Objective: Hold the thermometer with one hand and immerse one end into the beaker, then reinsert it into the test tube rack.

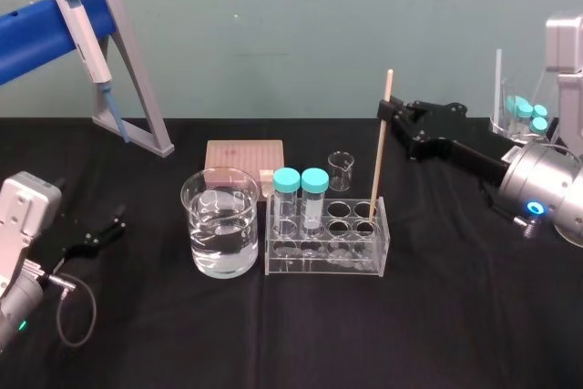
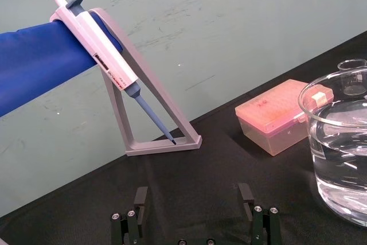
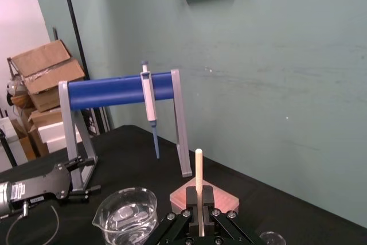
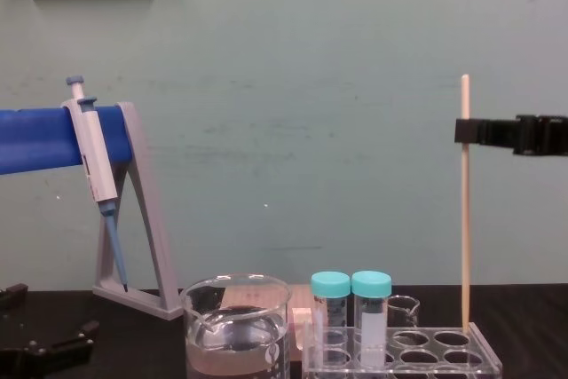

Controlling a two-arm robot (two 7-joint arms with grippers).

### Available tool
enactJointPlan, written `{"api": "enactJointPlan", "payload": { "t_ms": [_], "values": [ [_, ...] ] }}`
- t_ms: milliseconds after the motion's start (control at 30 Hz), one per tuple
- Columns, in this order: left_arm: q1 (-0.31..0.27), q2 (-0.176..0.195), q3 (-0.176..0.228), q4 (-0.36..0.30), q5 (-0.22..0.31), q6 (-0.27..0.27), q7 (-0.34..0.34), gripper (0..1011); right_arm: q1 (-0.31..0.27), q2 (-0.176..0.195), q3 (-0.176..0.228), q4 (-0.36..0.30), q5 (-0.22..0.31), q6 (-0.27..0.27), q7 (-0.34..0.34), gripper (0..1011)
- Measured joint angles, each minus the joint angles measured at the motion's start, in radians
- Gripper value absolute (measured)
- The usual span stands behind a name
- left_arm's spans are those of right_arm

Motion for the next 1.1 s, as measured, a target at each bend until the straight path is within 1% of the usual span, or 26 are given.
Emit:
{"api": "enactJointPlan", "payload": {
  "t_ms": [300,633,867,1100],
  "values": [
    [0.0,0.0,0.0,0.0,0.0,0.0,0.0,1004,-0.008,-0.025,-0.01,0.027,-0.038,-0.018,-0.001,46],
    [0.0,0.0,0.0,0.0,0.0,0.0,0.0,1004,-0.008,-0.047,-0.004,0.055,-0.067,-0.031,-0.002,46],
    [0.0,0.0,0.0,0.0,0.0,0.0,0.0,1004,0.015,-0.069,0.003,0.084,-0.091,-0.043,-0.002,46],
    [0.0,0.0,0.0,0.0,0.0,0.0,0.0,1004,0.049,-0.091,0.005,0.125,-0.113,-0.053,0.016,46]
  ]
}}
